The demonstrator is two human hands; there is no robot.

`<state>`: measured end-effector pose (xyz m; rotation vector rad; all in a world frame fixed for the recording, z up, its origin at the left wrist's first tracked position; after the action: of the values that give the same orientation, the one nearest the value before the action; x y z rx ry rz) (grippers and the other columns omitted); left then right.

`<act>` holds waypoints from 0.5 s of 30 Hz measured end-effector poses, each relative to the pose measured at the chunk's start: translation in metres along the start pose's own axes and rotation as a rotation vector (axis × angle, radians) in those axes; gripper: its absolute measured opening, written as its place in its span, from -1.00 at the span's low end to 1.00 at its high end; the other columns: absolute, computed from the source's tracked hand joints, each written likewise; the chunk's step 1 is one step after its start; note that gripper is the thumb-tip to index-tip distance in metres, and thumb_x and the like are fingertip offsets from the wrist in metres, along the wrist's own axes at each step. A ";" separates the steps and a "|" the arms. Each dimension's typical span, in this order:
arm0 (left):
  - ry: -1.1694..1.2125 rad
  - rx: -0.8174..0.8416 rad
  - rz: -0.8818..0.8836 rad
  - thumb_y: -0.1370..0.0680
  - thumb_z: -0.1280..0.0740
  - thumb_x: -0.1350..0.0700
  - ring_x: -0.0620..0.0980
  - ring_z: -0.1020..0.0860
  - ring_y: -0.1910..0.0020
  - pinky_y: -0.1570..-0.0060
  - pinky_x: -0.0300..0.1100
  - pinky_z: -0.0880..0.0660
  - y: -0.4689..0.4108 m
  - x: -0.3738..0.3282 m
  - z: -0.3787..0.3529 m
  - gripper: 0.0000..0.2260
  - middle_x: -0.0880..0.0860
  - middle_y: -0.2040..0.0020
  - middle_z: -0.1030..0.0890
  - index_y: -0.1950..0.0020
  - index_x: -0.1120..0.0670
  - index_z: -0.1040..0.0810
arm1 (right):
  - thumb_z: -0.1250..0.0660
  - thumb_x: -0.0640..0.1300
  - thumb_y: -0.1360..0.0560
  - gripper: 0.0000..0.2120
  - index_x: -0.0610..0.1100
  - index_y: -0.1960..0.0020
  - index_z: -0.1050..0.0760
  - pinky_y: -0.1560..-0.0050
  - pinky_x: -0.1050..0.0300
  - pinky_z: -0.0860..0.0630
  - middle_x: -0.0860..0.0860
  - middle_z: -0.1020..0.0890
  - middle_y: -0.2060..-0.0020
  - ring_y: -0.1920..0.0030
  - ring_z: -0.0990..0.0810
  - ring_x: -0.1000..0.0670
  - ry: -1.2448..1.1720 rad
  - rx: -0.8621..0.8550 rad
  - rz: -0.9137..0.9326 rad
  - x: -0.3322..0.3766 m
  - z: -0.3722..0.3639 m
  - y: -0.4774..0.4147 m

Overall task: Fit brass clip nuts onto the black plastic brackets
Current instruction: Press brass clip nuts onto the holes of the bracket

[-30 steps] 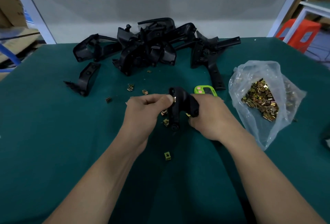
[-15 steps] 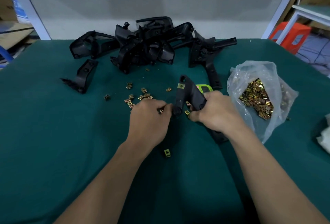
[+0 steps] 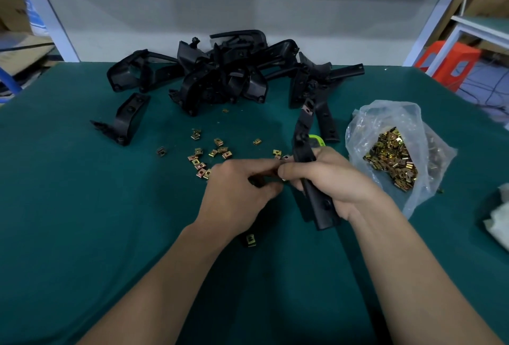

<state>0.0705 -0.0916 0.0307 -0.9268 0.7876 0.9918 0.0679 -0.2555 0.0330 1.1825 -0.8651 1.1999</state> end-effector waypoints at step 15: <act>0.627 0.013 0.383 -0.64 -0.33 0.23 -0.08 -0.62 0.33 0.30 -0.28 -0.56 -0.008 0.015 0.016 -0.77 0.08 0.20 -0.73 0.08 0.09 -0.77 | -0.47 -0.02 -0.31 -0.78 -0.02 0.29 -0.42 0.50 0.15 -0.28 0.04 -0.49 0.49 0.42 -0.46 0.01 0.774 -0.466 0.275 0.023 0.022 0.005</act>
<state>0.0849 -0.0738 0.0264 -1.1157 1.5400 1.0265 0.0699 -0.2721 0.0602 0.1768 -0.6560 1.4258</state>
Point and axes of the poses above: each hand's wrist, its own y-axis away from the middle knuckle, its own z-axis out of the back of the hand, x = y × z, the point moved 6 cm from there along -y, towards the middle knuckle
